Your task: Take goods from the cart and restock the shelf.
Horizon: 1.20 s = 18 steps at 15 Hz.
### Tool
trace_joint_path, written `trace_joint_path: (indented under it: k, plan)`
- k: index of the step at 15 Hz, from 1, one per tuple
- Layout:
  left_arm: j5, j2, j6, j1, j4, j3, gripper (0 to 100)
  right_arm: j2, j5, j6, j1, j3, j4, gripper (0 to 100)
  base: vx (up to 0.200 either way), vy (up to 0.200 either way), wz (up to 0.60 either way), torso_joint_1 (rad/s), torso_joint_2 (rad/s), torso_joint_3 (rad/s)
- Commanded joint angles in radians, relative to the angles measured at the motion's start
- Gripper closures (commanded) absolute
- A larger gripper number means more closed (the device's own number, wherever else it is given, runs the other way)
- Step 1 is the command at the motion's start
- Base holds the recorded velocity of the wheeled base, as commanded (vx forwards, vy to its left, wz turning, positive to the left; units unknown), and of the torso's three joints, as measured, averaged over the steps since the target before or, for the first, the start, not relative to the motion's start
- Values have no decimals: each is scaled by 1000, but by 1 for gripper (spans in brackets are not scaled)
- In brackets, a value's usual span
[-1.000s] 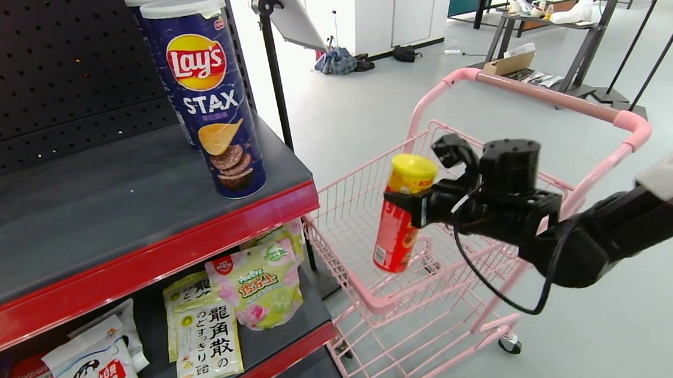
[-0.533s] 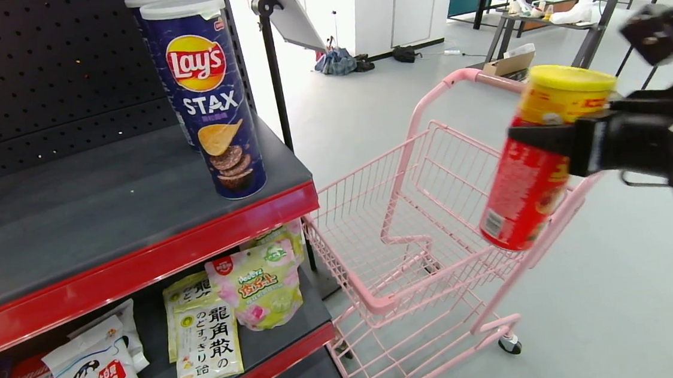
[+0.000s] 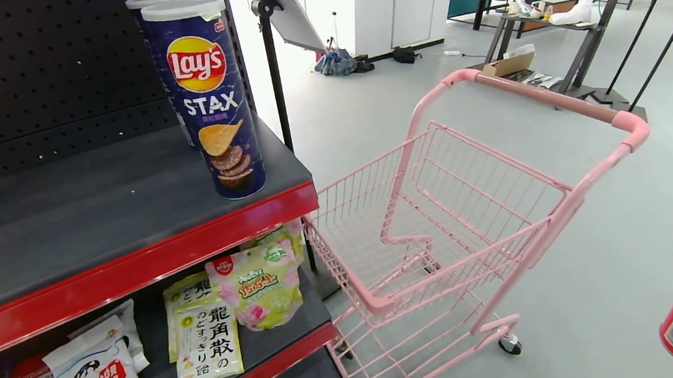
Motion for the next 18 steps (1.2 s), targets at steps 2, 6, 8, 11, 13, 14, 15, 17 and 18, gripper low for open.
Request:
trace_joint_path:
  k: [2, 6, 8, 11, 13, 14, 15, 17, 18]
  plan:
    - [0, 1, 0, 0, -1, 0, 0, -26, 4, -5, -20, 6, -3, 100, 0, 0, 0, 68, -234, -151]
    - [0, 1, 0, 0, -1, 0, 0, -17, 4, -9, -18, -1, -3, 100, 0, 0, 0, 165, -494, -329]
    - [0, 1, 0, 0, -1, 0, 0, -12, 4, -17, -17, -1, -3, 100, 0, 0, 0, 195, -584, -378]
    - [0, 1, 0, -2, -1, 0, 0, -5, 4, -20, -14, -3, -3, 100, 0, 0, 0, 224, -580, -362]
    - [0, 1, 0, -2, -1, 0, 0, -3, 6, -20, -14, -4, -3, 100, 0, 0, 0, 181, -440, -269]
    - [0, 1, 0, -2, -1, 0, 0, -3, 6, -20, -14, -4, -3, 100, 0, 0, 0, 163, -403, -246]
    - [0, 1, 0, -2, -1, 0, 0, -3, 6, -20, -14, -4, -3, 100, 0, 0, 0, 163, -403, -242]
    - [0, 1, 0, 0, -1, 0, 0, 5, 25, -20, -14, -12, -4, 100, 0, 0, 0, 166, -386, -229]
    - [0, 1, 0, 0, -1, 0, 0, 15, 24, -20, -14, -21, -4, 100, 0, 0, 0, 144, -369, -217]
